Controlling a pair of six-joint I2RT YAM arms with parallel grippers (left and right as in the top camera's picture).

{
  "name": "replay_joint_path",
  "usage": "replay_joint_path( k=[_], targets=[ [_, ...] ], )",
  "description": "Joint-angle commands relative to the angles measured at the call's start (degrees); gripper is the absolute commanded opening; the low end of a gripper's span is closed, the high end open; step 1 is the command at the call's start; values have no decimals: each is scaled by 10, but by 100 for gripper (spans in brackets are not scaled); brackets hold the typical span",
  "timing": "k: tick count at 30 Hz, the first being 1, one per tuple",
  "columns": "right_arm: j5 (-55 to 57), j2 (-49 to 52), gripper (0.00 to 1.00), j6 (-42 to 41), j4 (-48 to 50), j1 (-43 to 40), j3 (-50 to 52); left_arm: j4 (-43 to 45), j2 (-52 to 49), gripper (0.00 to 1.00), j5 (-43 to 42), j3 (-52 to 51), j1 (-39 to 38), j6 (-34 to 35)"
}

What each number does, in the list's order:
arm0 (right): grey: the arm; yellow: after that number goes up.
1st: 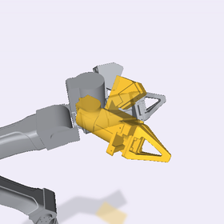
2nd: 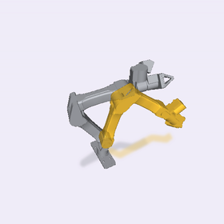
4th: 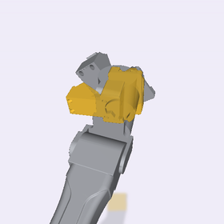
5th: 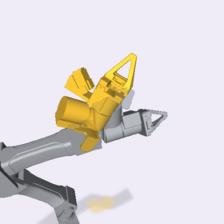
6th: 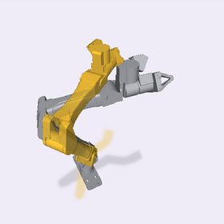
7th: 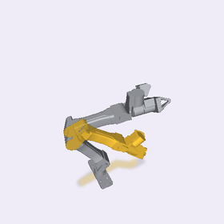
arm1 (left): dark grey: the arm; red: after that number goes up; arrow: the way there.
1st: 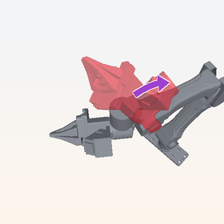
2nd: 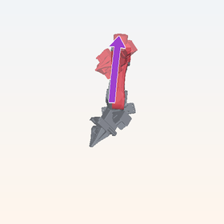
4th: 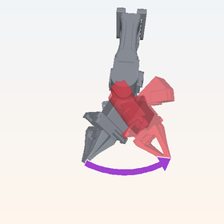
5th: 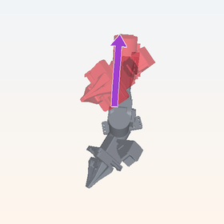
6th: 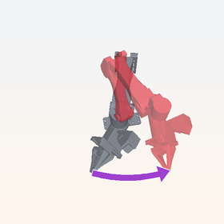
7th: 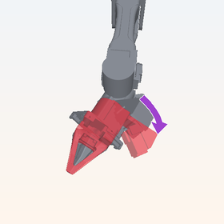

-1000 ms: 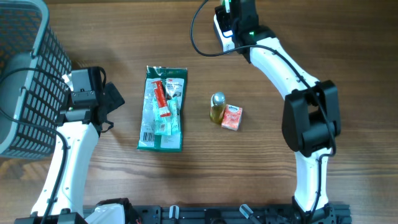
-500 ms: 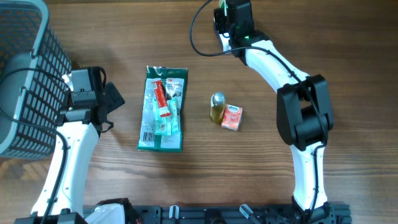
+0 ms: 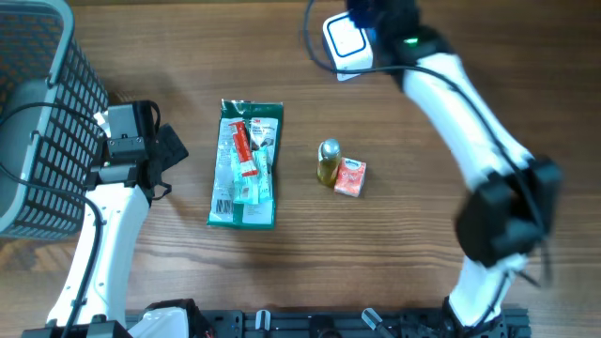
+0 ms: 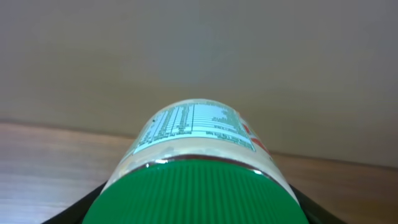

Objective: Scan the item barcode
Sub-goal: 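Carry the can to the right and set it on the table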

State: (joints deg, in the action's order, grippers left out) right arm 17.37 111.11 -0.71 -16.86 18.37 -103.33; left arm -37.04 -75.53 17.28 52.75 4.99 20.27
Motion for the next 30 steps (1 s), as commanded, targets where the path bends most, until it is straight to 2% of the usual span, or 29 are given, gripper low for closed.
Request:
replay_joint_path(
  k=[1,5,8,14,18,24,28,30],
  targets=[
    [58,-78,4,-57,-112,-41,-12,2,-3,100,1,-3,3,-1],
    [57,-83,4,-158,-299,-109,-12,2,-3,100,1,-3,3,-1],
    [46,-80,4,-224,-377,-169,9,2,-3,100,1,-3,3,-1],
    [-63,-79,6,-224,-360,-298,107,2,-3,100,1,-3,3,-1],
    [-85,-79,7,-224,-309,-355,191,2,-3,100,1,-3,3,-1],
    [-84,-79,10,-251,-227,-397,306,2,-3,100,1,-3,3,-1],
    [-87,-78,12,-254,-216,-399,326,1,-3,100,1,-3,3,-1],
    [-107,-78,17,-254,-223,-399,326,2,-3,100,1,-3,3,-1]
  ],
)
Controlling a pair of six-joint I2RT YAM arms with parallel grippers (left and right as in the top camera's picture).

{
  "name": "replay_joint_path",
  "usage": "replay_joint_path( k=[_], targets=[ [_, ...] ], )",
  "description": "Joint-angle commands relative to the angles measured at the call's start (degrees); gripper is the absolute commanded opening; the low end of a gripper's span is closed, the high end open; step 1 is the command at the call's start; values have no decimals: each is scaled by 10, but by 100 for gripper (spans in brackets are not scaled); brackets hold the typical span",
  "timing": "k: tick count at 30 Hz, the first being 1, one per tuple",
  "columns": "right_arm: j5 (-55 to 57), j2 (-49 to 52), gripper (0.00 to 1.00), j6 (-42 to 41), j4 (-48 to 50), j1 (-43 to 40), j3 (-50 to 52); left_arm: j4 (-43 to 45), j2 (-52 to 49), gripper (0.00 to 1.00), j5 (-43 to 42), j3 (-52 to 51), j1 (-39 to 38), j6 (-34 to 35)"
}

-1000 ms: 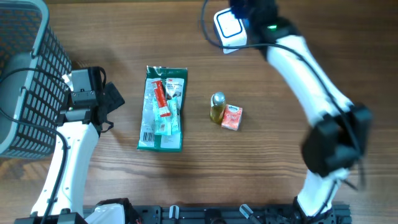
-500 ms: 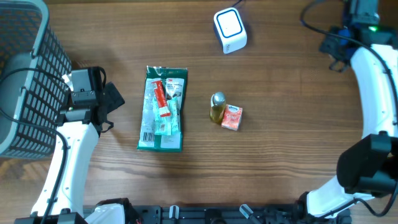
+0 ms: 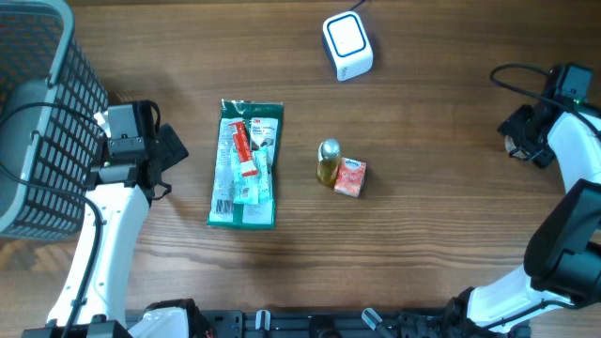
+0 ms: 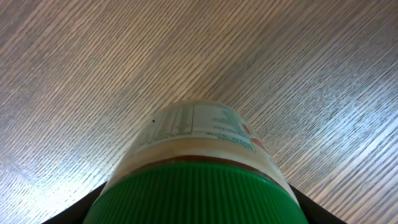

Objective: Scan the item barcode
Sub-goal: 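Carry the can to the right and set it on the table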

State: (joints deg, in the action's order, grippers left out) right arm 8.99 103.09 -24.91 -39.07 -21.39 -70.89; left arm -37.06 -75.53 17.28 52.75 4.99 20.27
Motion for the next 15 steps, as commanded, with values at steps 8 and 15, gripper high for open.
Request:
replay_joint_path(
  k=[8,15],
  targets=[
    [-73,2,18,-12,-45,-2,2,2,-3,100,1,-3,3,-1],
    [-76,2,18,-12,-101,-2,2,2,-3,100,1,-3,3,-1]
  ],
)
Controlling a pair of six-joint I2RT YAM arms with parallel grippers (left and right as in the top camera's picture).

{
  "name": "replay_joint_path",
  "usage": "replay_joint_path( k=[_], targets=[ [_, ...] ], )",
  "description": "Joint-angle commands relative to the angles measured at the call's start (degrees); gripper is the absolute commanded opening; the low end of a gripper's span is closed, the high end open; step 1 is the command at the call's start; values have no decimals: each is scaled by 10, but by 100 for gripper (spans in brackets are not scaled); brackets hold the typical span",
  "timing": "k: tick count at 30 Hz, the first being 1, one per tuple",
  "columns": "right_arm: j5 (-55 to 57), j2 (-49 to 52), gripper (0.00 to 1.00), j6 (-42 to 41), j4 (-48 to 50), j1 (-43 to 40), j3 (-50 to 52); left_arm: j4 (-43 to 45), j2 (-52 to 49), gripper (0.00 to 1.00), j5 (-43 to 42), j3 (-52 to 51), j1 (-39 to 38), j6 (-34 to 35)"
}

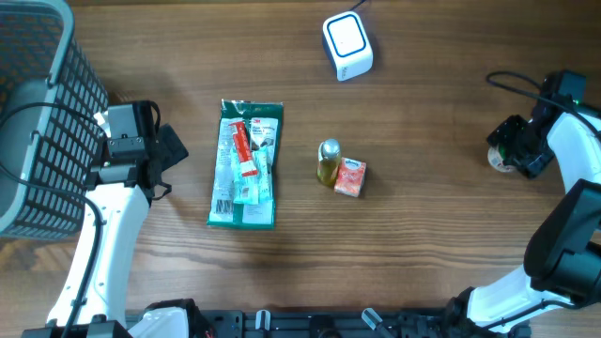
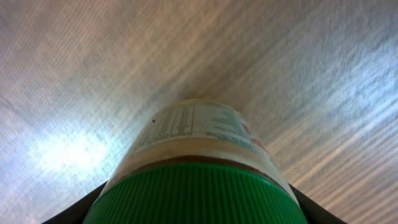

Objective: Scan the item barcode
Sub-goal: 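Carry the can to the right and set it on the table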

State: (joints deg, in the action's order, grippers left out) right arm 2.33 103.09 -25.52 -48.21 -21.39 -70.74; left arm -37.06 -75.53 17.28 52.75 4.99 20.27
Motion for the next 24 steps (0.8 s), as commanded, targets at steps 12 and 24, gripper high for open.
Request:
replay_joint_path(
  k=[12,24],
  targets=[
    [-9,2,87,0,28,-2,46,2,-3,100,1,-3,3,-1],
    [-35,-53,99,58,-156,14,-184,2,-3,100,1,-3,3,-1]
  ],
)
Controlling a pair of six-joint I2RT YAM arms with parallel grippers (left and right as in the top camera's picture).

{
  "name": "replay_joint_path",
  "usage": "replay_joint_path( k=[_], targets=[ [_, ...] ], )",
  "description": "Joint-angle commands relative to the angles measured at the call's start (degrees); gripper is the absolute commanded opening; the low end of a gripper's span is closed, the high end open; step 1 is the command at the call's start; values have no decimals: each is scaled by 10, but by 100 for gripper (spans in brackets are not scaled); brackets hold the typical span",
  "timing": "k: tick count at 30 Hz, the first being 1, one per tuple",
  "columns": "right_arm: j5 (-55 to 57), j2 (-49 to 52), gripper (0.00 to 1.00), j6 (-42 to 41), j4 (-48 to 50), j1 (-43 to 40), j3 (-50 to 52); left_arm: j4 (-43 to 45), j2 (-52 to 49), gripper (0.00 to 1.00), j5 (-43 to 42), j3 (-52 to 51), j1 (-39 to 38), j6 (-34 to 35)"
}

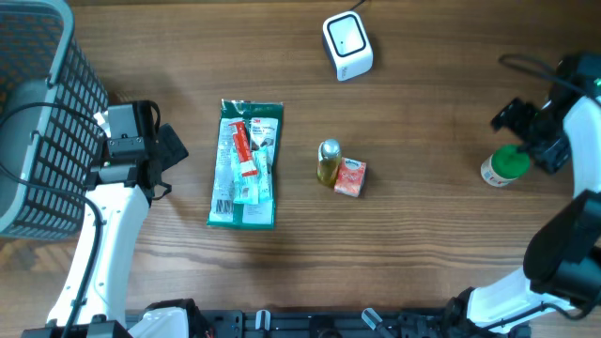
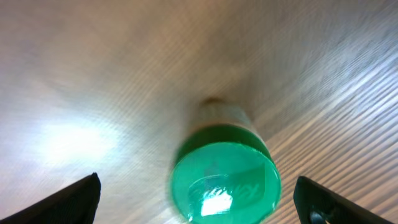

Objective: Scan the item barcode
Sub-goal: 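Carry the can to the right and set it on the table, then reach the right gripper to the oil bottle and grasp it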

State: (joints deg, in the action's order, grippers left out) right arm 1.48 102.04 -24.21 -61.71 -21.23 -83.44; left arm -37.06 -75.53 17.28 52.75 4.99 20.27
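Note:
A jar with a green lid (image 1: 502, 166) stands upright on the wooden table near the right edge. In the right wrist view the green lid (image 2: 224, 180) lies below and between my two dark fingertips (image 2: 79, 198), which are spread far apart and clear of it. My right gripper (image 1: 528, 138) is open just above and beside the jar. The white barcode scanner (image 1: 347, 44) sits at the back of the table. My left gripper (image 1: 169, 148) rests at the left by the basket, holding nothing that I can see.
A grey wire basket (image 1: 38, 103) stands at the far left. A green flat package (image 1: 246, 164) lies left of centre. A small gold-capped bottle (image 1: 328, 161) and a pink box (image 1: 350, 176) sit together mid-table. A cable runs by the right arm.
My right gripper was shut on the green-lidded jar low over the table's right side. Now the jar stands on the table and the gripper is open and drawn back from it.
My right gripper held the jar up at the scanner at the back of the table. Then it held the jar over the right side of the table, then lower there. Now the jar stands free on the wood. The left arm has not moved.

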Motion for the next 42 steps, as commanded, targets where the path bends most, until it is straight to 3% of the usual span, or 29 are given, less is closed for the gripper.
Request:
replay_joint_path(
  k=[1,3,6,10,16,21,23,29,42],
  targets=[
    [-49,-51,99,65,-22,19,-62,2,-3,100,1,-3,3,-1],
    [-129,-70,91,113,-27,40,-62,2,-3,100,1,-3,3,-1],
    [-196,-74,87,122,-48,88,-61,2,-3,100,1,-3,3,-1],
    [-198,-73,86,117,-44,188,-52,2,-3,100,1,-3,3,-1],
    [-183,-68,87,69,26,374,-50,2,-3,100,1,-3,3,-1],
    [-86,-68,88,3,66,504,-50,2,-3,100,1,-3,3,-1],
    [-39,-66,93,-4,66,546,-50,2,-3,100,1,-3,3,-1],
    [40,-22,97,-29,66,611,-50,2,-3,100,1,-3,3,-1],
    [52,46,98,-60,28,611,-50,2,-3,100,1,-3,3,-1]
  ],
)
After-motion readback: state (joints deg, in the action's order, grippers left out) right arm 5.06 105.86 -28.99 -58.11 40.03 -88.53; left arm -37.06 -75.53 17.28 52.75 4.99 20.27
